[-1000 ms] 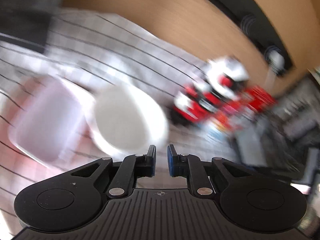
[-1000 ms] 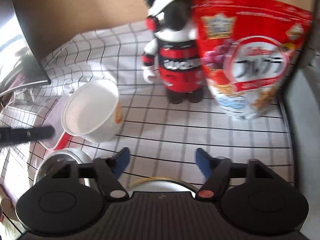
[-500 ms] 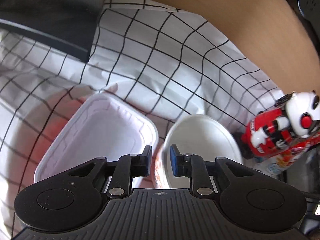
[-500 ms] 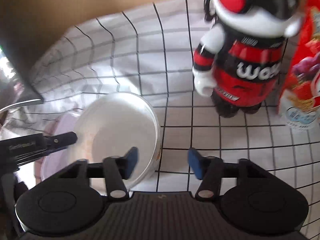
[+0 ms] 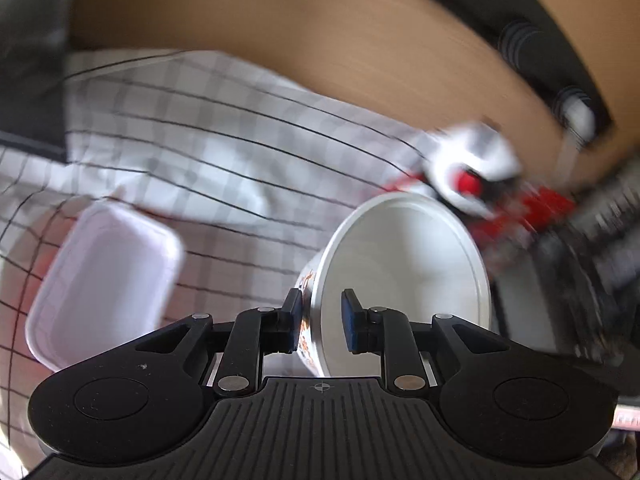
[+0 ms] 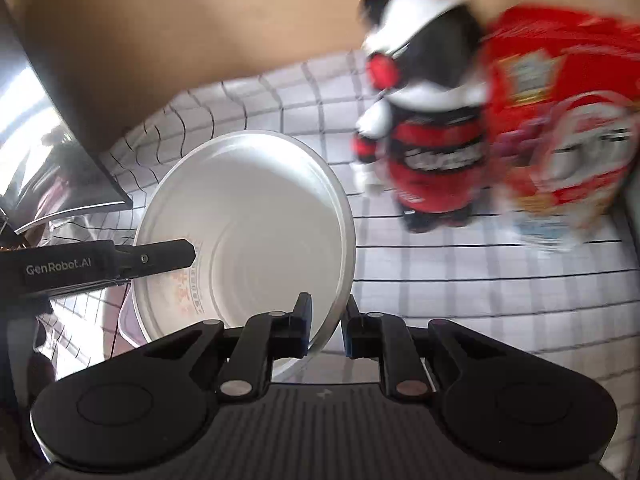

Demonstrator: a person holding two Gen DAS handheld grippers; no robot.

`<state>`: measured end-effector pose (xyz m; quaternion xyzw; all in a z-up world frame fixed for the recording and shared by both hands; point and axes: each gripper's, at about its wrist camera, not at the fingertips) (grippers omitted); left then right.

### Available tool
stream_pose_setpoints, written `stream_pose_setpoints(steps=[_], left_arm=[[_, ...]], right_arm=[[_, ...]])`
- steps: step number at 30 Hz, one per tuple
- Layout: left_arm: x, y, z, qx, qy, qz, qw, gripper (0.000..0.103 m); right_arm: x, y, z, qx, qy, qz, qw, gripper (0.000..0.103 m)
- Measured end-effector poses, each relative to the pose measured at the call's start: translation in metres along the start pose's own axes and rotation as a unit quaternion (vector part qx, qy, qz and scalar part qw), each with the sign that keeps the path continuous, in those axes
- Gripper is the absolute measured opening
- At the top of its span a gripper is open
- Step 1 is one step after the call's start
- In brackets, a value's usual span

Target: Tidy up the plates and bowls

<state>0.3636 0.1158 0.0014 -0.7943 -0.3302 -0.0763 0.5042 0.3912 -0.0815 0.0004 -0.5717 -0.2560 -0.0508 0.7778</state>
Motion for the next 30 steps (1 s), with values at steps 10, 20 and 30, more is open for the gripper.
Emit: stream_pose_setpoints(steps=[10, 20, 30], left_arm=[[-0.077, -0.005, -0.081, -0.051, 0.104, 0.109, 0.9873, 0.022], [-0.104, 0.008, -0.046, -0.02, 0.04, 0.1, 0.994, 0.022], [-0.119, 0.005, -0.033, -0.004, 0.042, 0.076, 0.9962, 0.023]], right_arm=[[-0.08, -0.077, -0.068, -0.019, 0.04, 0.026, 0.999, 0.015], [-0.11, -0.066, -0.084, -0.04, 0.048, 0.022, 0.998, 0.028], [-0.111, -0.042, -0.052, -0.124, -0.086, 0.0, 0.988, 0.037]])
Point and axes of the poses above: each gripper's, at about its wrist camera, not at the fingertips, and y roughly the way its jaws point, z to its left, x to its top, and after that the axes turned 6 degrees about -y, right-handed
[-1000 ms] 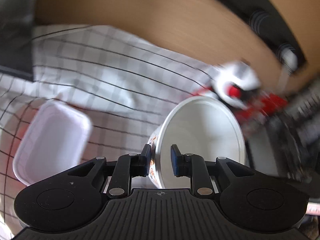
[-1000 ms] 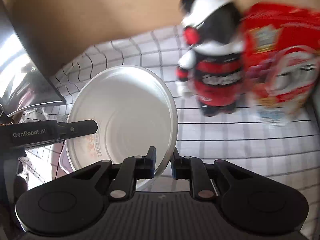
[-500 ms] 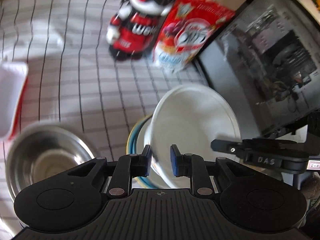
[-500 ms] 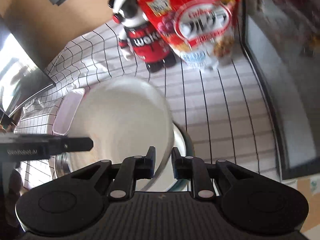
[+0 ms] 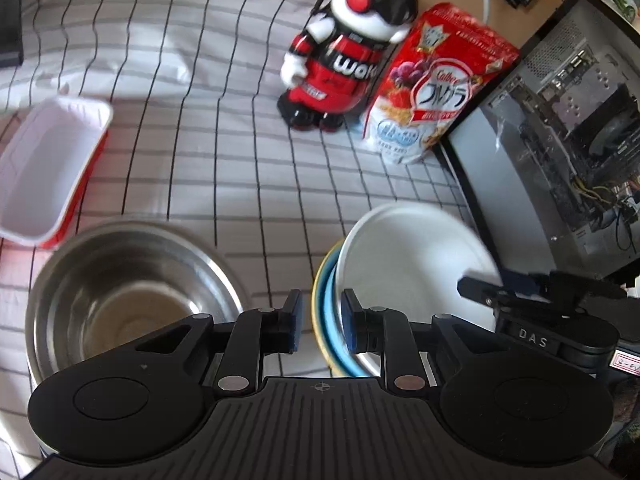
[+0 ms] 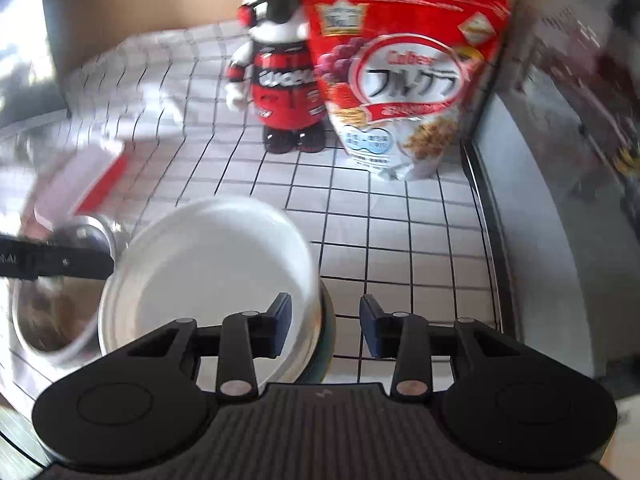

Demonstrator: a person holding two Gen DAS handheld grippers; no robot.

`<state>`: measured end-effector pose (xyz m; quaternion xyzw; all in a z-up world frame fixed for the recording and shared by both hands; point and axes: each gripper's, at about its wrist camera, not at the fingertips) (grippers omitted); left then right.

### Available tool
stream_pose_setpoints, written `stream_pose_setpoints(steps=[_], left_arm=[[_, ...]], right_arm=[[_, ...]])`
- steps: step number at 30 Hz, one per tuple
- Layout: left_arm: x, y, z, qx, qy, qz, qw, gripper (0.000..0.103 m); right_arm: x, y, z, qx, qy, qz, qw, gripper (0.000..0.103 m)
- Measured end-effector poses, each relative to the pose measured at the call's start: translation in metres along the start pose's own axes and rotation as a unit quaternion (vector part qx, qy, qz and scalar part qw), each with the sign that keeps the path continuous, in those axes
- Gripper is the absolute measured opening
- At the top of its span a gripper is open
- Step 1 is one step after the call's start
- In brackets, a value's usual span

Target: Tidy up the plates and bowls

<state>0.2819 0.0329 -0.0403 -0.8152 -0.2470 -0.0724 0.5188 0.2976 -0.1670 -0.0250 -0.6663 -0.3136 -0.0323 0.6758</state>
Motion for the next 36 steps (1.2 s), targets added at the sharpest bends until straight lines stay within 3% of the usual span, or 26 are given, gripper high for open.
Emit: stream_pose_setpoints(steps=[6, 11, 15, 21, 24, 27, 31, 36], left_arm=[[-0.009, -0.027, 0.027, 0.004, -0.039, -0.036, 0.9986, 0.023], [-0.017, -0.055, 0.076, 0.065, -0.111, -0.08, 0.9885, 0.023], [-0.033, -0.068, 0.123, 0.104, -0.177, -0.09, 0.9746, 0.023], [-0.055, -0.074, 0.155, 0.094, -0.221, -0.091, 0.9666, 0.023], [-0.061, -0.074, 0.165, 0.085, -0.233, -0.095, 0.964, 0.023], [-0.065, -0.067, 0.176, 0.079, -0.249, -0.091, 0.9611, 0.023], [-0.067, -0.058, 0.187, 0.06, -0.267, -0.085, 0.958, 0.028], [-0.061, -0.036, 0.188, 0.057, -0.254, -0.044, 0.9644, 0.028]], right_arm=[[0.016, -0.009, 0.011, 0.008, -0.01, -0.032, 0.999, 0.042], [0.03, -0.019, 0.028, 0.017, -0.018, -0.06, 0.998, 0.06], [0.039, -0.028, 0.039, 0.011, -0.042, -0.076, 0.996, 0.06], [0.051, -0.037, 0.055, 0.004, -0.061, -0.096, 0.994, 0.06], [0.055, -0.042, 0.072, 0.03, -0.083, -0.101, 0.991, 0.06], [0.056, -0.04, 0.092, 0.083, -0.094, -0.085, 0.989, 0.059], [0.048, -0.022, 0.123, 0.165, -0.096, -0.028, 0.981, 0.044], [0.028, -0.013, 0.153, 0.194, -0.12, 0.011, 0.973, 0.043]])
Point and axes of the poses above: each gripper's, at about its wrist camera, not at the fingertips, and y roughly the way its jaws point, z to its left, x to its top, and after that the axes turned 6 degrees about -y, right-handed
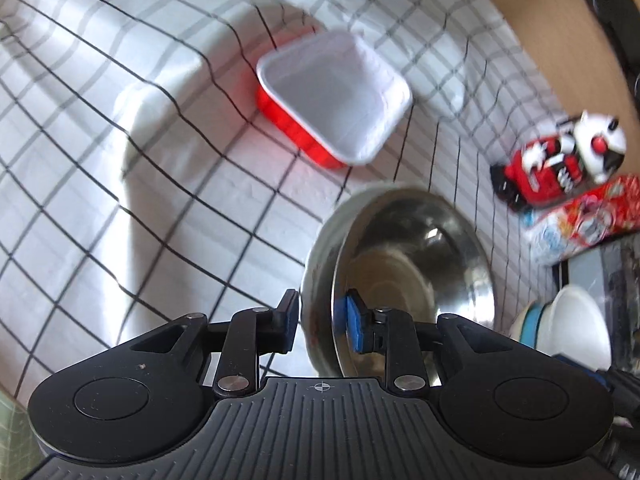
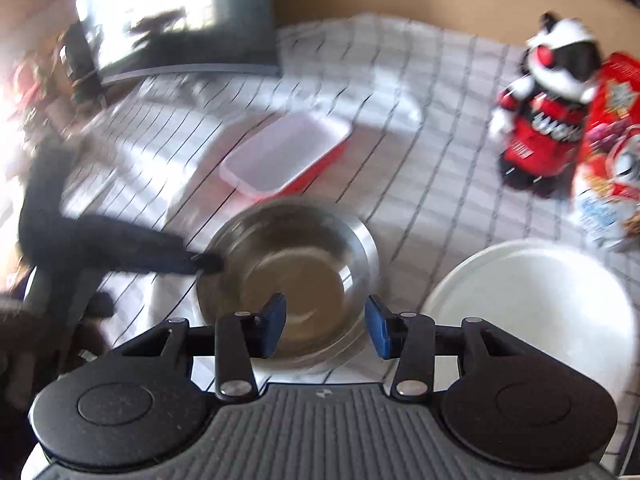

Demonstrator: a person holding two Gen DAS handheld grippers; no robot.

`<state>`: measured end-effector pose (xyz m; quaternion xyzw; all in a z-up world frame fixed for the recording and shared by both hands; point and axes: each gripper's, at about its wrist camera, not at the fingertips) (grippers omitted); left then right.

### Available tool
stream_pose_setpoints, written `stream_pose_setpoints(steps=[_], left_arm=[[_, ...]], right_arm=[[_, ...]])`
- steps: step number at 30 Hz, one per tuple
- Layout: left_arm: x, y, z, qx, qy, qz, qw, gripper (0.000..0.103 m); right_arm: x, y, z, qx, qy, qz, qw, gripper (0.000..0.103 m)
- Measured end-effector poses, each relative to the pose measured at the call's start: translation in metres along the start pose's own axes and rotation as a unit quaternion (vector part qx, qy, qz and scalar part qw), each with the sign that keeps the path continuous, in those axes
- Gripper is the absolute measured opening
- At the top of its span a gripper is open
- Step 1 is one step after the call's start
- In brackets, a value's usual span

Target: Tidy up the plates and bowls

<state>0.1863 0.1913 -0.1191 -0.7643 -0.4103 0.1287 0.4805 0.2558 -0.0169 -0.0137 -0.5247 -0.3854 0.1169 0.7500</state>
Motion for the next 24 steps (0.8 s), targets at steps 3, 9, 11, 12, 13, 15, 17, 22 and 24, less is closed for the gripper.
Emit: stream_pose_setpoints(steps=[3, 9, 11, 12, 13, 15, 17, 22, 24], left_arm=[[0.0, 0.012, -0.003, 0.004, 0.007, 0.018, 0.9998, 0.031], [0.008, 0.018, -0.01, 0.009, 0.027, 0.034, 0.999, 0.034], [0.01, 0.019, -0.013, 0.012, 0.037, 0.042, 0.9984, 0.035], [0.011, 0.02, -0.015, 0.013, 0.043, 0.046, 0.9979, 0.035], [0.013, 0.022, -0.017, 0.013, 0.049, 0.05, 0.9974, 0.036], [0.015, 0.026, -0.024, 0.014, 0.064, 0.057, 0.9962, 0.037], [0.015, 0.031, -0.031, 0.01, 0.077, 0.064, 0.9949, 0.037], [0.022, 0.039, -0.035, -0.004, 0.071, 0.081, 0.9942, 0.036], [0.025, 0.032, -0.035, -0.003, 0.069, 0.075, 0.9948, 0.035]], right_arm=[[-0.013, 0.009, 0.01, 0.031, 0.004, 0.035, 0.999, 0.043], [-0.031, 0.044, 0.017, 0.054, 0.067, 0.084, 0.993, 0.043], [-0.034, 0.055, 0.017, 0.05, 0.093, 0.088, 0.991, 0.043], [-0.036, 0.058, 0.017, 0.047, 0.101, 0.088, 0.99, 0.043], [-0.036, 0.062, 0.017, 0.041, 0.109, 0.086, 0.99, 0.043], [-0.035, 0.068, 0.015, 0.028, 0.119, 0.086, 0.989, 0.043], [-0.037, 0.07, 0.013, 0.019, 0.13, 0.083, 0.988, 0.043], [-0.042, 0.057, 0.013, 0.015, 0.097, 0.067, 0.993, 0.043], [-0.042, 0.044, 0.017, 0.016, 0.064, 0.05, 0.997, 0.043]])
Point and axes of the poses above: each gripper's, at about its wrist camera, not at the fingertips, and y roughly the way its jaws point, z to its left, x to its top, and after that the axes turned 6 degrees about -y, right-handed
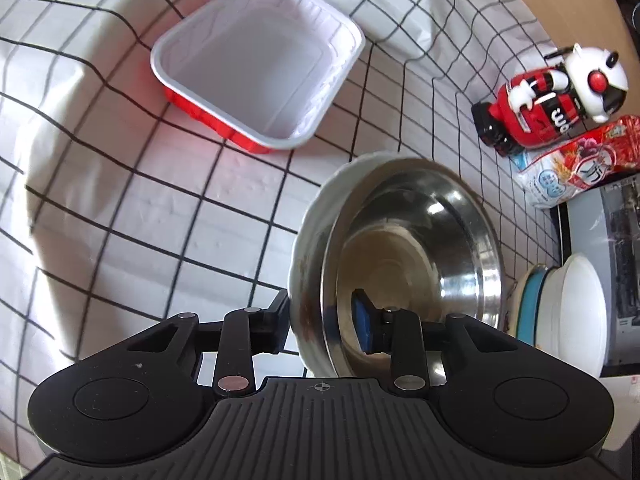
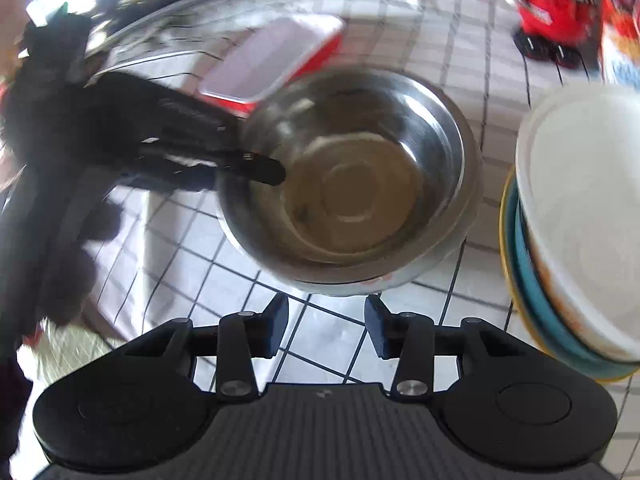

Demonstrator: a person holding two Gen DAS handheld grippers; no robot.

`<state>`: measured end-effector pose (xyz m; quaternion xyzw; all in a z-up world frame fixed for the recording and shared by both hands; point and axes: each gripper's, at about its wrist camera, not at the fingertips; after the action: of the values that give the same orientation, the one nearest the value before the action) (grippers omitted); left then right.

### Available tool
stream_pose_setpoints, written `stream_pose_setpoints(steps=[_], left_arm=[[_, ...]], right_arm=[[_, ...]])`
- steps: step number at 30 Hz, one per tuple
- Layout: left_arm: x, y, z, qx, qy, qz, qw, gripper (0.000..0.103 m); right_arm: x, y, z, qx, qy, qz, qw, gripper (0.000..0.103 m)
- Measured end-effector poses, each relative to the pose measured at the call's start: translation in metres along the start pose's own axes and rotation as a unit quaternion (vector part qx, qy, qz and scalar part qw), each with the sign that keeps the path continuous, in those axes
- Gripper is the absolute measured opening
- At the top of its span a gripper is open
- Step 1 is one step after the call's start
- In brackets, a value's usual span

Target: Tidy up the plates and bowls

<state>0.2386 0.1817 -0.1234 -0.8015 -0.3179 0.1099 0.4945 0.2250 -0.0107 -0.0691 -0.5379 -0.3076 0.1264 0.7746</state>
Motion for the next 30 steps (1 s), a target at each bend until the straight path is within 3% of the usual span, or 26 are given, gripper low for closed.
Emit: stream_pose_setpoints(steps=[5, 8, 11, 13, 17, 19, 22, 24, 30], left_arm=[[0.002, -0.045, -0.011, 0.029, 0.01, -0.085, 0.9959, 0.035], [0.003, -0.06, -0.032, -0.014, 0.022, -0.114, 0.9931, 0.035], [-0.003, -0.057, -0.059, -0.073, 0.036, -0.109, 0.9908, 0.035], [-0.011, -0.048, -0.083, -0.092, 0.058, -0.097, 0.9893, 0.035], [-0.031, -0.031, -0.13, -0.082, 0.12, -0.073, 0.9866, 0.035], [-0.038, -0.024, -0.15, -0.074, 0.152, -0.067, 0.9833, 0.035], [-0.048, -0.014, -0.171, -0.064, 0.181, -0.055, 0.9799, 0.036], [-0.051, -0.01, -0.179, -0.07, 0.189, -0.052, 0.978, 0.04], [-0.058, -0.003, -0.196, -0.06, 0.215, -0.044, 0.9739, 0.038]], right_arm=[[0.001, -0.04, -0.006, 0.023, -0.039, -0.046, 0.998, 0.043], [0.011, -0.066, -0.016, 0.035, -0.051, -0.081, 0.995, 0.043], [0.02, -0.088, -0.036, -0.008, -0.06, -0.126, 0.99, 0.043], [0.022, -0.099, -0.053, -0.051, -0.058, -0.148, 0.986, 0.043], [0.016, -0.103, -0.095, -0.159, -0.038, -0.155, 0.974, 0.043], [0.007, -0.099, -0.116, -0.188, -0.018, -0.146, 0.971, 0.043], [-0.004, -0.09, -0.143, -0.183, 0.016, -0.123, 0.975, 0.044], [-0.01, -0.086, -0.15, -0.18, 0.023, -0.128, 0.975, 0.044], [-0.016, -0.086, -0.152, -0.153, 0.037, -0.14, 0.978, 0.049]])
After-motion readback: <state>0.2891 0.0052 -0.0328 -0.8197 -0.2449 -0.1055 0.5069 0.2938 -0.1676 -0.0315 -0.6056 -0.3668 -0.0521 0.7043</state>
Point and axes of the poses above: each gripper's, at about its wrist camera, not at the fingertips, and y roughly the way its jaws point, z to its left, x to its top, and after that the axes turned 6 degrees about -y, right-handed
